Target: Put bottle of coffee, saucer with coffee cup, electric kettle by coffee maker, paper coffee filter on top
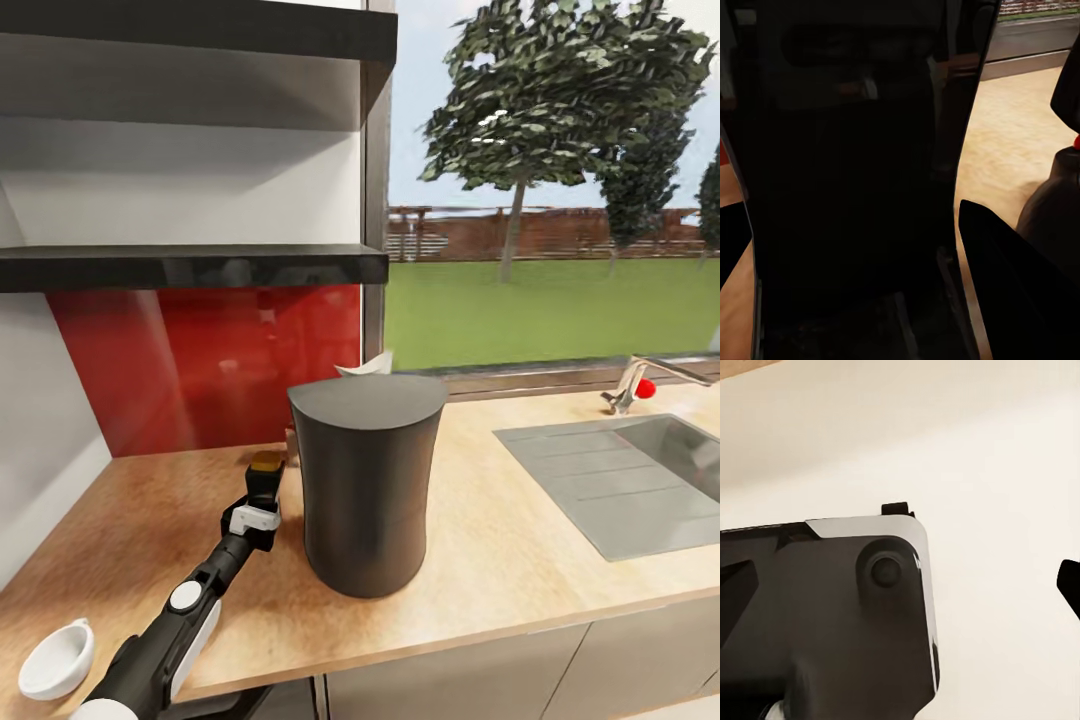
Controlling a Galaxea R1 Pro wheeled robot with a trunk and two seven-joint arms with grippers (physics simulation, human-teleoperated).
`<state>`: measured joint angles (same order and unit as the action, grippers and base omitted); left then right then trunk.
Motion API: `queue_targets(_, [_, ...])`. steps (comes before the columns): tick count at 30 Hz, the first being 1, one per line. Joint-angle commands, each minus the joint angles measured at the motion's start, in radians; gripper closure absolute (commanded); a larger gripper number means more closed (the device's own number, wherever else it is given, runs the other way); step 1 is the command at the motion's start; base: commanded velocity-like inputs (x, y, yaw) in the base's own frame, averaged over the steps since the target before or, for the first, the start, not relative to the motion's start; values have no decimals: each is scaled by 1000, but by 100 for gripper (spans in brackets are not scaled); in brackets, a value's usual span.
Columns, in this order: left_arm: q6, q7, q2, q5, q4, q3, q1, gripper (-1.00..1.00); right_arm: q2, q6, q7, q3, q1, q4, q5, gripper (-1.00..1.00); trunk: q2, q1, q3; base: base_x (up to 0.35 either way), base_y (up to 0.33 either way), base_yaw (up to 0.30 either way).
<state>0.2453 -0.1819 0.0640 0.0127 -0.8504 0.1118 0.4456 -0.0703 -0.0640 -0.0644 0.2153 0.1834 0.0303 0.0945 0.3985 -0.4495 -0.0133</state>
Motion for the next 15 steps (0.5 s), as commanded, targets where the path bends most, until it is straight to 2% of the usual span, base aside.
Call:
queue_targets(1, [3, -1, 1, 1, 1, 2, 1, 100, 0, -3, -3, 9, 1, -1, 10, -100, 2, -1, -1, 23, 0, 0])
queue_targets(8, [4, 0, 0, 8, 2, 2, 1, 100, 0, -3, -2, 9, 1, -2, 10, -100, 2, -1, -1, 111, 0, 0])
queue_targets(15, [4, 1, -1, 11, 2, 0, 1, 100, 0, -3, -2, 9, 1, -3, 10, -100, 2, -1, -1, 20, 0, 0])
